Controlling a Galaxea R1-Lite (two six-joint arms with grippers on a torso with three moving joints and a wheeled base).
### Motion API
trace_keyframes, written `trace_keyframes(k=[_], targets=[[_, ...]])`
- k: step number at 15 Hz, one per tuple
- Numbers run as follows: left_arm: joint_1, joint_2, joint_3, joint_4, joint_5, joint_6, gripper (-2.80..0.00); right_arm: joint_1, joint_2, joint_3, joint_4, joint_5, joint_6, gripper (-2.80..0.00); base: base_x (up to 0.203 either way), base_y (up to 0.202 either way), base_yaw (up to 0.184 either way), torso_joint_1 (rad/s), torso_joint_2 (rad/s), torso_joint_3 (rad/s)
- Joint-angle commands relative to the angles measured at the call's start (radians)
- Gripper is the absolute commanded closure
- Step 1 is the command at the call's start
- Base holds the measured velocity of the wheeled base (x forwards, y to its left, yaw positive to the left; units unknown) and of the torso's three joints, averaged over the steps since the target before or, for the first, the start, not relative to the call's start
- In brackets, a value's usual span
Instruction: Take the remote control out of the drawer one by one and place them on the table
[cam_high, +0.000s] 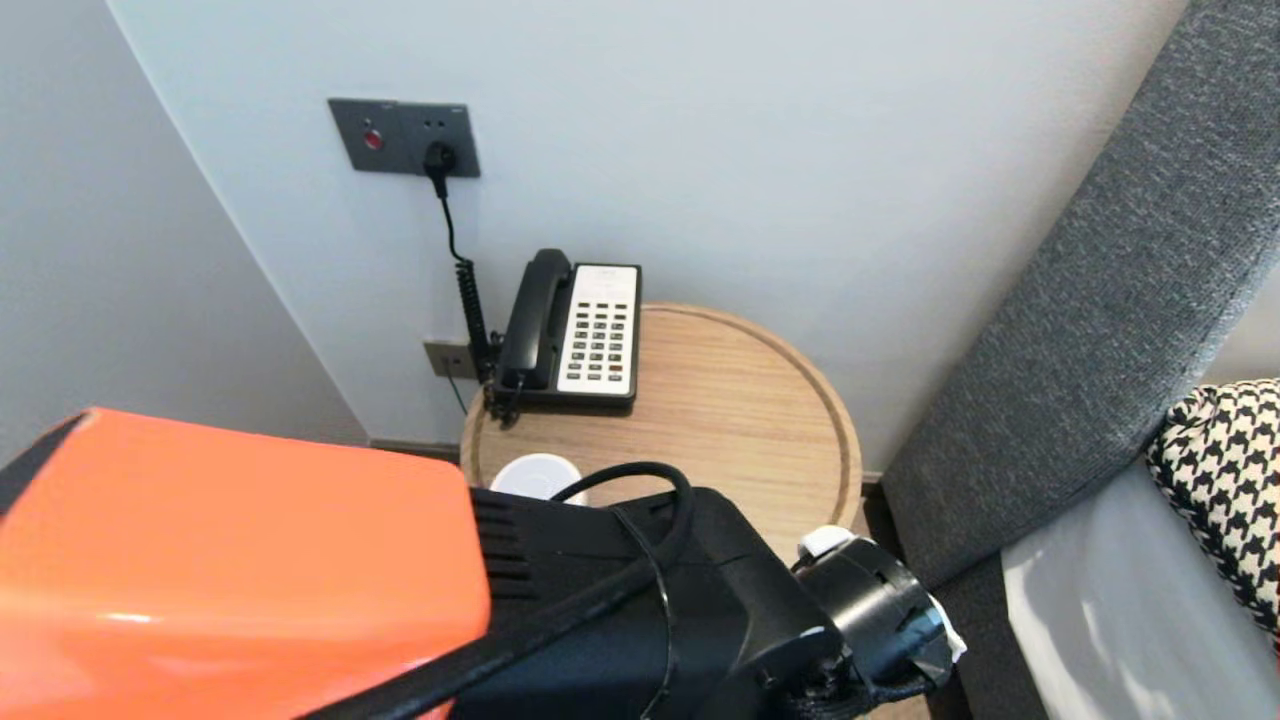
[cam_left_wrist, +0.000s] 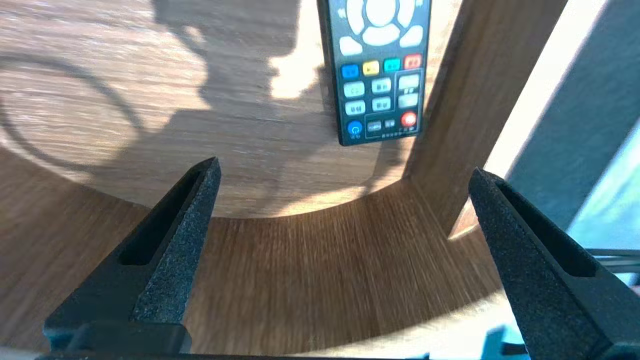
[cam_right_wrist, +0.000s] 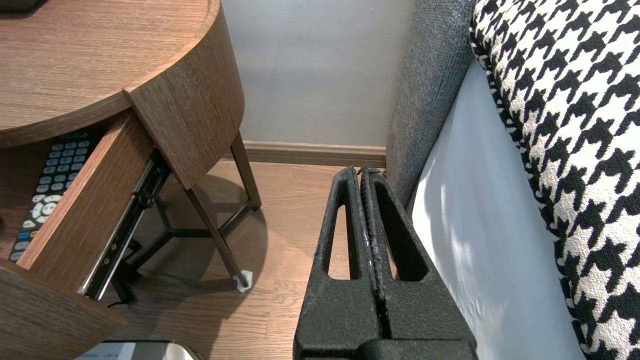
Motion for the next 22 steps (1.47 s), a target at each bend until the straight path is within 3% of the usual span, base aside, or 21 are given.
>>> trace_keyframes(k=[1,5,10,19,22], targets=[[0.018,-0.044,0.024,-0.012,0.009,-0.008,-2.8,0.0,0.001,0.025,-0.001,0.0,0.0,0.0,0.0,0.0,0.0,0.0,0.0,0.0],[0.021,-0.062,0.054,-0.088,0.071,-0.012,-2.8,0.0,0.001,0.025,-0.001,0.0,0.0,0.0,0.0,0.0,0.0,0.0,0.0,0.0],[0.019,-0.033,0.107,-0.166,0.065,-0.014,-2.8,0.0,0.001,0.025,-0.001,0.0,0.0,0.0,0.0,0.0,0.0,0.0,0.0,0.0],[0.016,0.088,0.049,-0.238,0.074,-0.019,-2.8,0.0,0.001,0.025,-0.001,0.0,0.0,0.0,0.0,0.0,0.0,0.0,0.0,0.0],[0.019,0.109,0.041,-0.239,0.108,-0.023,-2.8,0.0,0.001,0.025,-0.001,0.0,0.0,0.0,0.0,0.0,0.0,0.0,0.0,0.0]])
